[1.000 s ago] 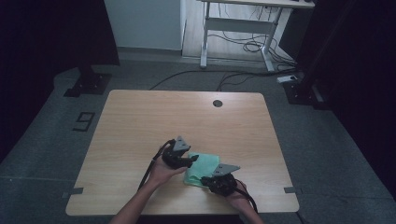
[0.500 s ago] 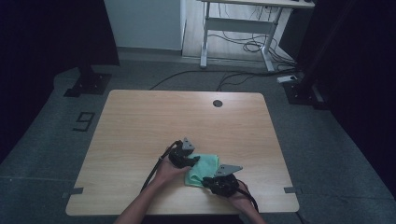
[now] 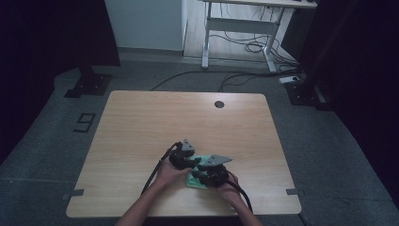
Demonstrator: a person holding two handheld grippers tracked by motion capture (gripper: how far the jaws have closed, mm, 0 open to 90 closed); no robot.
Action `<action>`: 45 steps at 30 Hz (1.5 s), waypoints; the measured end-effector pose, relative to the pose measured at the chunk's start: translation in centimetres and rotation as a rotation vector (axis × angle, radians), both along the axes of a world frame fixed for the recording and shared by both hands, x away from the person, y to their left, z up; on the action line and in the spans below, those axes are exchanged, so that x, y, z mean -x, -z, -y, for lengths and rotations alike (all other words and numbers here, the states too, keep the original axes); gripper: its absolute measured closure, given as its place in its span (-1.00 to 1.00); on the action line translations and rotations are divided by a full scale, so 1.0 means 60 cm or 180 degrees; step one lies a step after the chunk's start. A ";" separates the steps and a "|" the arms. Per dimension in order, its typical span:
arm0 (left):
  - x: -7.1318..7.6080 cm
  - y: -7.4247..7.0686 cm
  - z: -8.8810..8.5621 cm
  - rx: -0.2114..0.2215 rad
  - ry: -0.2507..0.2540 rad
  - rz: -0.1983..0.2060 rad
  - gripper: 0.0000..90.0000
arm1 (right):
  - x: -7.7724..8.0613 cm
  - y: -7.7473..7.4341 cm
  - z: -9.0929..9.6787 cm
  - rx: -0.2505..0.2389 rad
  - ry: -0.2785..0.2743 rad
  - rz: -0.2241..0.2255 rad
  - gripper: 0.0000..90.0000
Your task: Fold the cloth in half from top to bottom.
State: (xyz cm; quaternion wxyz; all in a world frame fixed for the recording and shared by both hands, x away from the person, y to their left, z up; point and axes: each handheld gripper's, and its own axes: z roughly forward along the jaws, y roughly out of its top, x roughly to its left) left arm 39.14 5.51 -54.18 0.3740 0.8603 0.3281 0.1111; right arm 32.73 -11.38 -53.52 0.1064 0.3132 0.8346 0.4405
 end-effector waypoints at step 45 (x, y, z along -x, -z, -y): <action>0.140 -0.042 -0.140 0.0408 -0.0145 0.0190 -0.11 | 0.067 0.000 0.165 -0.0346 0.0498 0.0275 -0.11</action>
